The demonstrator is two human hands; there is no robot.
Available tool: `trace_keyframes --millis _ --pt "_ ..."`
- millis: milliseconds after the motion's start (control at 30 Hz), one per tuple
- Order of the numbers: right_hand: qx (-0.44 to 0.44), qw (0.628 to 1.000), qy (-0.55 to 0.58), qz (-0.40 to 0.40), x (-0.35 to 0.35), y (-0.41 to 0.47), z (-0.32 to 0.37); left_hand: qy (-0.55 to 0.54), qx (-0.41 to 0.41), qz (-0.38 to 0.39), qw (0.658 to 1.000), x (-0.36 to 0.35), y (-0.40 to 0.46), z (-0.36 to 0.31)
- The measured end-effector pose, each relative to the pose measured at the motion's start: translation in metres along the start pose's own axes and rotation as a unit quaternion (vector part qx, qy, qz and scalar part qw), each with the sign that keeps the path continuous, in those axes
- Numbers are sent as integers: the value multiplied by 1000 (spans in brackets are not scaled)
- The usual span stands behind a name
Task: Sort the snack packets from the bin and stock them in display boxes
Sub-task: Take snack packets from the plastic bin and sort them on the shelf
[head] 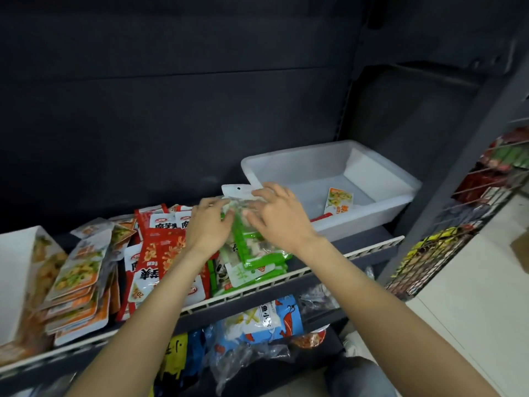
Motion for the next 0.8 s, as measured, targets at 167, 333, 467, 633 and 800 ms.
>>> trace_keyframes --millis 167,333,467,633,800 --pt "-171 981 87 20 40 -6 -90 -76 -155 -29 985 22 10 -49" --pt "-297 929 -3 222 35 7 -194 -93 -226 71 967 -18 65 -119" --pt "-340 858 -68 378 -1 11 -235 -44 -159 256 953 -90 110 -156" --pt "-355 844 13 402 -39 33 -249 90 -103 349 927 -156 136 -165" --pt "-362 878 64 307 -40 47 -253 30 -71 290 954 -172 156 -168"
Point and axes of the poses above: each hand's wrist, its own y-axis towards the middle knuckle, its own x-axis out of the back of the hand, z = x × y, the point moved 3 cm from there along y, towards the middle knuckle, and after that the axes turned 4 degrees about y, right-handed, at the moved point
